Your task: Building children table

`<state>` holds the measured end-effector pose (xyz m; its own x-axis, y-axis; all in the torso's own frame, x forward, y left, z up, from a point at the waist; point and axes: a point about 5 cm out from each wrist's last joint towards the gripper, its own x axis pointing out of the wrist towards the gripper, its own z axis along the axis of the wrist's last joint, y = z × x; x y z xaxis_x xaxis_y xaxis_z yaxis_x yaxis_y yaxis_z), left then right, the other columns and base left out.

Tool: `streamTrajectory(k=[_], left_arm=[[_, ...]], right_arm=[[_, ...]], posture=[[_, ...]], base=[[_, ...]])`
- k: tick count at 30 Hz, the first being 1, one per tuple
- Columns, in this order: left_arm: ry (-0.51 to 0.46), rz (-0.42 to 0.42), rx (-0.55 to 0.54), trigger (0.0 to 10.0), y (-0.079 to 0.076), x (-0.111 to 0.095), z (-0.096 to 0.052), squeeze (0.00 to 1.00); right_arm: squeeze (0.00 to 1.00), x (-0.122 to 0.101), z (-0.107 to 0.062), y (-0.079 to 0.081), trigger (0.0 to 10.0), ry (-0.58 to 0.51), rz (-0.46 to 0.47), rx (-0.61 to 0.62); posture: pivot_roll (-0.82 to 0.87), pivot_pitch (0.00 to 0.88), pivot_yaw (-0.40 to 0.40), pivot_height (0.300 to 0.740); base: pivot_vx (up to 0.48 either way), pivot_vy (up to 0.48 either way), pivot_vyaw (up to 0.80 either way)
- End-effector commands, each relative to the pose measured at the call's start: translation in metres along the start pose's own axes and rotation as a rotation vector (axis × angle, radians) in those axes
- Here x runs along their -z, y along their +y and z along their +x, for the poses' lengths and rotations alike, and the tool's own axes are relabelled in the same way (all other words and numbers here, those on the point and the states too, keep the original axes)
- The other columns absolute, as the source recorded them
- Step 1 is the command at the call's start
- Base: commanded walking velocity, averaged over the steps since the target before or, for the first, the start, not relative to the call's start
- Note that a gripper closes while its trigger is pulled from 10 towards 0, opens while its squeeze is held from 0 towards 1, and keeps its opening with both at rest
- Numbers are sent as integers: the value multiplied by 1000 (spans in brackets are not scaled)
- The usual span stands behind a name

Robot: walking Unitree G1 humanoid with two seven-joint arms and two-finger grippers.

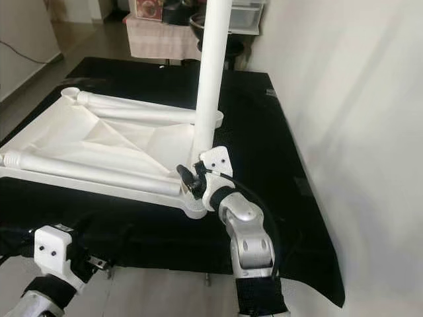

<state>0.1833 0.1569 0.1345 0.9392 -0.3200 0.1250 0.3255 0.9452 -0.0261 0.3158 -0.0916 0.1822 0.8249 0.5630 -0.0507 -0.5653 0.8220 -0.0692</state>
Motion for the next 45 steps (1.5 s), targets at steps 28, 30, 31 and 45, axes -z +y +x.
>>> streamTrajectory(k=[28, 30, 31, 45], left_arm=[[36, -17, 14, 10000, -20, -7, -21, 0], [37, -18, 15, 10000, -20, -7, -22, 0], [38, -18, 15, 10000, -20, -7, -22, 0], [38, -20, 11, 10000, -18, -4, -17, 0]], right_arm=[[0, -29, 37, -8, 0, 71, -138, -993], [0, -29, 37, -10, 0, 74, -143, -1008], [0, -30, 38, -11, 0, 75, -146, -1013], [0, -26, 29, -30, 0, -7, -180, -710]], posture=[[56, 203, -70, 740], [56, 203, -70, 740], [54, 204, -68, 740], [10, 172, -94, 740]], base=[[0, 0, 0], [0, 0, 0], [0, 0, 0], [0, 0, 0]])
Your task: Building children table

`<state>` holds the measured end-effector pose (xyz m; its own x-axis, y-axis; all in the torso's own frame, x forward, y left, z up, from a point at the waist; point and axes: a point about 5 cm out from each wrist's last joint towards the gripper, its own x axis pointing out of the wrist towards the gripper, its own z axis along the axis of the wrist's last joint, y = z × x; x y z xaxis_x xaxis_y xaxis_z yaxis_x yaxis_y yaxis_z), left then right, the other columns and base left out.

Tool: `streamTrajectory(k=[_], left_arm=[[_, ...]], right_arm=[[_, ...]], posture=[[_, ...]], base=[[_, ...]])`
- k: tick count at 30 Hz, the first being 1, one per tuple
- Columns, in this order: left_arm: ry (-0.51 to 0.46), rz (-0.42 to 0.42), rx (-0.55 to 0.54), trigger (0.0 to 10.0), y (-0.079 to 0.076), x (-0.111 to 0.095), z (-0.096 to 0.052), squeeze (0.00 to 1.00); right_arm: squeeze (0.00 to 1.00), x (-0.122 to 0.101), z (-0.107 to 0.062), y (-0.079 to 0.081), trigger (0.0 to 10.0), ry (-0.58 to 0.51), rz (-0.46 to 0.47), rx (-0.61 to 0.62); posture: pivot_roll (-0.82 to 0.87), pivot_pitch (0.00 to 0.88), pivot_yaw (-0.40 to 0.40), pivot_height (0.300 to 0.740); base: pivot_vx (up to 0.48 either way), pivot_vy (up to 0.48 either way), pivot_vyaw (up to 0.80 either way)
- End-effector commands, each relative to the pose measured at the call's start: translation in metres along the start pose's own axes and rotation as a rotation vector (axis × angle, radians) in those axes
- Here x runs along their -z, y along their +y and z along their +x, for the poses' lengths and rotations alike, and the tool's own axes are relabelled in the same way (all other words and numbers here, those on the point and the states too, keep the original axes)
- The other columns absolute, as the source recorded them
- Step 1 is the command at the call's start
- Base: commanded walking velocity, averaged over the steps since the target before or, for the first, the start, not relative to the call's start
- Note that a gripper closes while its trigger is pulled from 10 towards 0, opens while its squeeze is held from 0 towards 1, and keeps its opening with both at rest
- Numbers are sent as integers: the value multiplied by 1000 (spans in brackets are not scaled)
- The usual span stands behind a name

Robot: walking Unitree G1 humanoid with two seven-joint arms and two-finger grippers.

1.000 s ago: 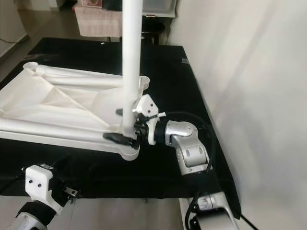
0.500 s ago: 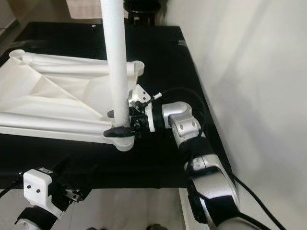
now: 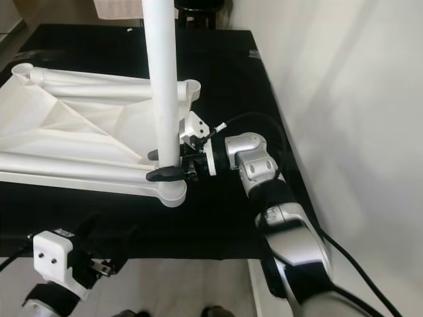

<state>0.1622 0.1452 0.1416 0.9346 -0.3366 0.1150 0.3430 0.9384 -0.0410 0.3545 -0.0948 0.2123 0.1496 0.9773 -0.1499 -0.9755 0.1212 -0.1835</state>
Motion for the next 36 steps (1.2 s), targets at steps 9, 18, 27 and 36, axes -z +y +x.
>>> streamTrajectory(k=[9, 18, 27, 36], left_arm=[[10, 12, -9, 10000, 14, 7, 9, 0], [-1, 22, -38, 10000, 20, 9, 14, 0], [-10, 17, -28, 10000, 19, 12, 18, 0], [-11, 6, -23, 10000, 9, 10, 13, 0]], right_arm=[[0, 64, 0, 69, 0, 142, 314, 949], [0, 53, 17, 61, 10000, 146, 240, 859], [1000, 4, 39, 53, 10000, -92, 147, 464], [0, -2, 34, 36, 10000, -18, 2, -12]], posture=[[-46, 118, -66, 740], [-37, 87, -73, 740], [-33, 77, -85, 740], [-5, 111, -91, 740]], base=[[0, 0, 0], [0, 0, 0], [0, 0, 0], [0, 0, 0]])
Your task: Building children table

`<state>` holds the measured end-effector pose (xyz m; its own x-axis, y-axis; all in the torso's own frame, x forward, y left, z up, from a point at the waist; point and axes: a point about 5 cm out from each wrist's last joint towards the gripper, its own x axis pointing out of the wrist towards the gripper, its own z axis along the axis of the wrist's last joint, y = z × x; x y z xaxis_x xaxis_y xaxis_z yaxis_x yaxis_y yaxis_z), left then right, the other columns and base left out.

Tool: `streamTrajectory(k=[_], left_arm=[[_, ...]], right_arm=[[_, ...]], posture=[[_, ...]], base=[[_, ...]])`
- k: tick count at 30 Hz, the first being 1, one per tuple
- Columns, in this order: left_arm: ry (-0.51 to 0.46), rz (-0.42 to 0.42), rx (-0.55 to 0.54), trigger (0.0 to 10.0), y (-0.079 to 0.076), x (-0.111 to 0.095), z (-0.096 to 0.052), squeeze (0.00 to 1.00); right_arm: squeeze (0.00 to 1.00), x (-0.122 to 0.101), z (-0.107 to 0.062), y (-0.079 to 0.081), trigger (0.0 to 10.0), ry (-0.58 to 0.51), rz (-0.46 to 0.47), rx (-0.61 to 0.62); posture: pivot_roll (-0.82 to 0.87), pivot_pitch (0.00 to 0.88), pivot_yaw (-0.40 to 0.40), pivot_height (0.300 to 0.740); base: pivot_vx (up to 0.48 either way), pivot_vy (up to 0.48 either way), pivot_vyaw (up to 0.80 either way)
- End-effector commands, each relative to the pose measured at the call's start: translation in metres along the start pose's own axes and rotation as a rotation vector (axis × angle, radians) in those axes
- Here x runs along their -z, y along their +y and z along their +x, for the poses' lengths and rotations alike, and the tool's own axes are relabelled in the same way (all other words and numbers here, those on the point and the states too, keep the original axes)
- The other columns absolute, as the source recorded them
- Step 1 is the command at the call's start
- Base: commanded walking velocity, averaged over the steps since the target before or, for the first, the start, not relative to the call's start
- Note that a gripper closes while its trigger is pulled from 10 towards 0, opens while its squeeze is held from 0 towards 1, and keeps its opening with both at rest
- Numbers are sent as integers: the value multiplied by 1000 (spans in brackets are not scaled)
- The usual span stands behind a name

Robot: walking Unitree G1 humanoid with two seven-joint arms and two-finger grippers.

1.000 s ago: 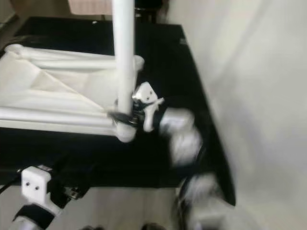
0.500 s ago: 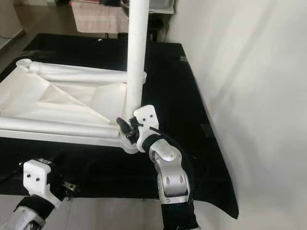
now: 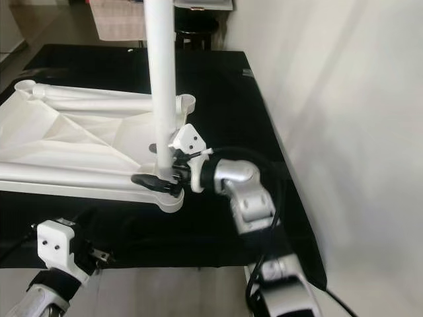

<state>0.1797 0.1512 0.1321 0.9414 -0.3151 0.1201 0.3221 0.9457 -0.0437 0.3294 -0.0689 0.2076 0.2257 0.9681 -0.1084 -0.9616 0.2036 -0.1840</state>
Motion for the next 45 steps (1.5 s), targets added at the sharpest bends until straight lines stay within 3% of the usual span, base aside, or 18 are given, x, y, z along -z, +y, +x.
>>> streamTrajectory(k=[1, 9, 10, 11, 18, 25, 28, 29, 31, 32, 33, 34, 35, 36, 38, 39, 42, 45], left_arm=[[-5, 5, 0, 10000, -5, -2, -2, 0], [-1, -8, 8, 10000, -13, -6, -9, 0], [0, -12, 10, 10000, -15, -7, -11, 0], [2, -15, 13, 10000, -18, -8, -13, 0], [8, -19, 16, 10000, -21, -10, -17, 0], [10, -17, 12, 10000, -19, -9, -15, 0], [9, -15, 9, 10000, -17, -8, -13, 0], [9, -14, 9, 10000, -16, -8, -13, 0], [9, -14, 9, 10000, -16, -8, -13, 0], [9, -13, 10, 10000, -14, -8, -13, 0], [10, -10, 11, 10000, -11, -7, -11, 0], [10, -10, 11, 10000, -11, -7, -11, 0], [10, -9, 12, 10000, -9, -7, -11, 0], [11, -6, 15, 10000, -6, -7, -9, 0], [11, -6, 15, 10000, -6, -7, -9, 0], [12, -3, 17, 10000, -4, -6, -8, 0], [12, 0, 25, 10000, -1, -4, -3, 0], [11, 2, 24, 10000, -1, -3, -2, 0]], right_arm=[[0, 2, 12, 5, 10000, 16, -6, -119], [0, -8, 17, -7, 10000, 3, 4, -227], [0, -11, 19, -10, 5490, -8, 15, -243], [0, -12, 19, -13, 0, -9, 22, -254], [0, -11, 13, -24, 0, 1, 32, -279], [0, -7, -6, -32, 0, -28, 39, -195], [0, -2, -24, -33, 0, -52, 44, -89], [0, 3, -32, -32, 0, -63, 32, 58], [0, 3, -32, -32, 0, -63, 32, 58], [0, 12, -34, -33, 0, -20, 50, 428], [0, 26, -39, -15, 0, 30, 132, 723], [0, 26, -39, -15, 0, 30, 132, 723], [0, 35, -52, 1, 0, 79, 203, 946], [0, 40, -46, 21, 0, 111, 244, 972], [0, 40, -46, 21, 0, 111, 244, 972], [0, 41, -37, 33, 0, 110, 259, 926], [0, 40, -21, 30, 0, 97, 233, 877], [0, 41, -18, 27, 0, 95, 230, 876]], posture=[[3, 122, -93, 740], [24, 168, -99, 740], [26, 186, -101, 740], [34, 198, -104, 740], [33, 205, -104, 740], [12, 190, -97, 740], [-1, 183, -96, 740], [-10, 177, -95, 740], [-10, 177, -95, 740], [-22, 171, -93, 740], [-47, 168, -81, 740], [-47, 168, -81, 740], [-47, 168, -81, 740], [-65, 156, -56, 740], [-65, 156, -56, 740], [-71, 150, -50, 740], [-41, 123, -68, 740], [-41, 123, -68, 740]], base=[[0, 0, 0], [0, 0, 0], [0, 0, 0], [0, 0, 0], [0, 0, 0], [0, 0, 0], [0, 0, 0], [0, 0, 0], [0, 0, 0], [0, 0, 0], [0, 0, 0], [0, 0, 0], [0, 0, 0], [0, 0, 0], [0, 0, 0], [0, 0, 0], [0, 0, 0], [0, 0, 0]])
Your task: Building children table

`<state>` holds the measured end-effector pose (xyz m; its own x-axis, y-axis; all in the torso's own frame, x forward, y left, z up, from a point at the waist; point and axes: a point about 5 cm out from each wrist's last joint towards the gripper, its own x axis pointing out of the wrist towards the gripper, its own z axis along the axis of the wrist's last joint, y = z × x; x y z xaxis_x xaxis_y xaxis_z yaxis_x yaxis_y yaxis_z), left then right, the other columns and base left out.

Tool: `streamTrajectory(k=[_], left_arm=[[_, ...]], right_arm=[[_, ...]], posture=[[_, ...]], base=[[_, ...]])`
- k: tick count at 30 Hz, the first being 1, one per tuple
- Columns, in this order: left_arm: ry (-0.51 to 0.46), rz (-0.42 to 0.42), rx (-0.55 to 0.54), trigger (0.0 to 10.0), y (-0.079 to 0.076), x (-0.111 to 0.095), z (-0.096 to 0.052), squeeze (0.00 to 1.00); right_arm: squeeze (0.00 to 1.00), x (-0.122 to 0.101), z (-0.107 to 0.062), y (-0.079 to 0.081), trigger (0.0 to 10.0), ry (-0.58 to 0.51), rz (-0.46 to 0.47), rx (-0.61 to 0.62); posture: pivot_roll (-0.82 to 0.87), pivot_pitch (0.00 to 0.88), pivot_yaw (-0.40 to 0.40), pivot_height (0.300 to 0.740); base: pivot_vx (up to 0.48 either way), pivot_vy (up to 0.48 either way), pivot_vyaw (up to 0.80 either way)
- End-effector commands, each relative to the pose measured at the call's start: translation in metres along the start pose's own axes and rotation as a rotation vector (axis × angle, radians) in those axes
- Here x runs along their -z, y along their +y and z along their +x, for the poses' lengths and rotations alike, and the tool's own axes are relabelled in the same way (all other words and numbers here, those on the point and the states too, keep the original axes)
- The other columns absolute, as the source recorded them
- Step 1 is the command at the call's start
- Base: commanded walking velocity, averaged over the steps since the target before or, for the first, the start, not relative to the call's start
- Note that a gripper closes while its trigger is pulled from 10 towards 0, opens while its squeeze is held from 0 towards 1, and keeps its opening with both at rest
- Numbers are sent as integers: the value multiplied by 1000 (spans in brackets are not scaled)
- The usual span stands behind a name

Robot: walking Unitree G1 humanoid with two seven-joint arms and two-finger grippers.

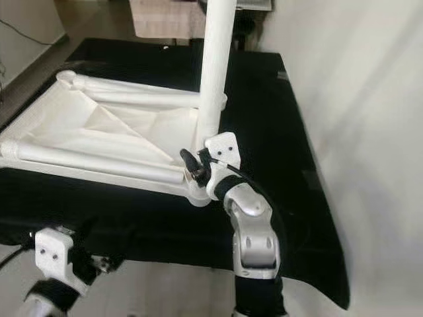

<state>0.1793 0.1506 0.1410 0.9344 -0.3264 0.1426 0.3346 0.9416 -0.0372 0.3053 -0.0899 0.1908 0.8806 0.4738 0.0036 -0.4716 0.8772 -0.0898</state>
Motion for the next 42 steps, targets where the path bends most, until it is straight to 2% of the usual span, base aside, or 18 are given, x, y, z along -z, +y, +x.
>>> streamTrajectory(k=[1, 2, 3, 4, 6, 7, 8, 10, 14, 15, 17, 18, 23, 29, 30, 33, 34, 42], left_arm=[[31, 2, -3, 10000, 2, 6, -3, 0], [28, 6, -20, 10000, 3, 6, -3, 0], [28, 6, -20, 10000, 3, 6, -3, 0], [26, 9, -30, 10000, 4, 6, -3, 0], [25, 10, -35, 10000, 5, 6, -3, 0], [23, 9, -33, 10000, 5, 6, -3, 0], [21, 8, -29, 10000, 5, 6, -2, 0], [20, 7, -26, 10000, 5, 6, -2, 0], [20, 2, -11, 10000, 1, 5, -2, 0], [21, 1, -9, 10000, -1, 4, -3, 0], [22, 0, -9, 10000, -1, 4, -4, 0], [24, 0, -9, 10000, -3, 4, -5, 0], [33, -2, -11, 10000, -8, 1, -12, 0], [48, -8, -7, 10000, -13, -1, -20, 0], [52, -11, -3, 10000, -14, -2, -21, 0], [55, -13, -1, 10000, -15, -2, -23, 0], [59, -16, 3, 10000, -16, -2, -24, 0], [67, -24, 13, 10000, -18, -2, -23, 0]], right_arm=[[0, 25, 5, 7, 9176, 118, 44, 13], [0, 23, 10, 10, 10000, 114, 45, -22], [0, 23, 10, 10, 10000, 114, 45, -22], [459, 16, 13, 15, 10000, 107, 63, -75], [459, 12, 15, 18, 10000, 103, 78, -109], [1000, 3, 17, 26, 10000, 76, 67, -237], [1000, -7, 19, 33, 10000, 41, 51, -348], [1000, -13, 19, 36, 10000, 19, 35, -419], [1000, -34, 24, 29, 10000, -66, -57, -745], [812, -34, 26, 25, 10000, -63, -124, -822], [812, -32, 27, 22, 10000, -53, -168, -859], [0, -30, 29, 20, 10000, -39, -220, -909], [0, -32, 42, 19, 10000, 26, -283, -1020], [0, -32, 52, 19, 10000, 56, -258, -1170], [0, -31, 55, 18, 4706, 62, -247, -1177], [0, -30, 57, 18, 4706, 65, -241, -1176], [0, -29, 59, 18, 0, 72, -231, -1184], [0, -27, 63, 5, 0, 90, -199, -1158]], posture=[[-36, 119, -70, 740], [-29, 116, -74, 740], [-29, 116, -74, 740], [-28, 114, -76, 740], [-28, 114, -76, 740], [-28, 113, -75, 740], [-27, 115, -77, 740], [-27, 115, -77, 740], [-9, 133, -74, 740], [6, 140, -74, 740], [6, 140, -74, 740], [24, 147, -77, 740], [49, 177, -82, 740], [66, 205, -72, 740], [68, 210, -69, 740], [68, 211, -68, 740], [69, 215, -65, 740], [59, 208, -66, 740]], base=[[0, 0, 0], [0, 0, 0], [0, 0, 0], [0, 0, 0], [0, 0, 0], [0, 0, 0], [0, 0, 0], [0, 0, 0], [0, 0, 0], [0, 0, 0], [0, 0, 0], [0, 0, 0], [0, 0, 0], [0, 0, 0], [0, 0, 0], [0, 0, 0], [0, 0, 0], [0, 0, 0]])
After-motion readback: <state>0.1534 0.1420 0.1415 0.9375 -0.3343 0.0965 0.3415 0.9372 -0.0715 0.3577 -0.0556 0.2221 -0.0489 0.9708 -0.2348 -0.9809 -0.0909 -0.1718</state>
